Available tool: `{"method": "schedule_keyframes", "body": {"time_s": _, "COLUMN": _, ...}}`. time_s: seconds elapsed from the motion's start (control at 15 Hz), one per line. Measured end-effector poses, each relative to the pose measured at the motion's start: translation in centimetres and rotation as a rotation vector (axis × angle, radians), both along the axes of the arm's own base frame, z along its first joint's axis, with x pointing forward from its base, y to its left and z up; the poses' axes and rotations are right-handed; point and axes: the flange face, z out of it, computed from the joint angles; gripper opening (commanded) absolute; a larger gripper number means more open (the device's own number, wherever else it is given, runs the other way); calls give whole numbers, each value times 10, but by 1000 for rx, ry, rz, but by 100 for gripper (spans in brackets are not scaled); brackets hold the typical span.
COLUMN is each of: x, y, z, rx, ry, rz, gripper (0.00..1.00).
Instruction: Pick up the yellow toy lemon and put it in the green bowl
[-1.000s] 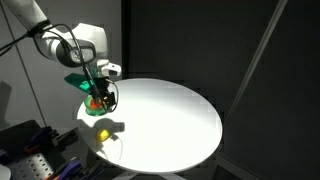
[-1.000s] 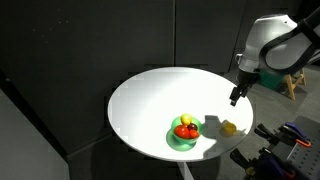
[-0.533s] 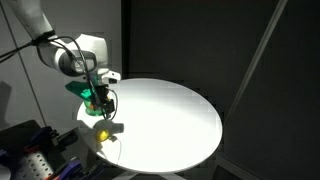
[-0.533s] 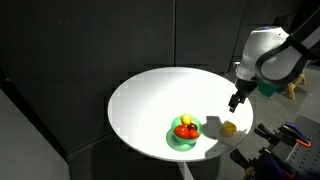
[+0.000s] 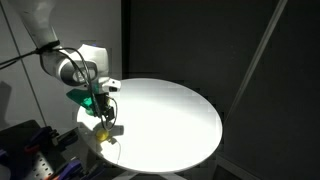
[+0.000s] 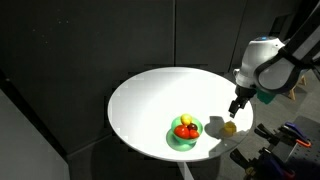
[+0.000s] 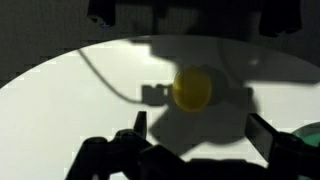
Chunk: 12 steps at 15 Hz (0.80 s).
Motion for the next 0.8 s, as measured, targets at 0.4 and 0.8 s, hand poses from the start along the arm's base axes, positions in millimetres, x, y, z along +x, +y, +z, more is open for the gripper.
{"method": "schedule_keyframes", "body": {"time_s": 0.4, "x": -4, "y": -6, "z": -19, "rx": -2, "ry": -4, "rz": -53, "gripper": 100}}
{"method": "schedule_keyframes", "body": {"time_s": 0.8, "x": -7, "y": 10, "z": -31, "rx": -20, "ry": 7, "rz": -120, "gripper": 100}}
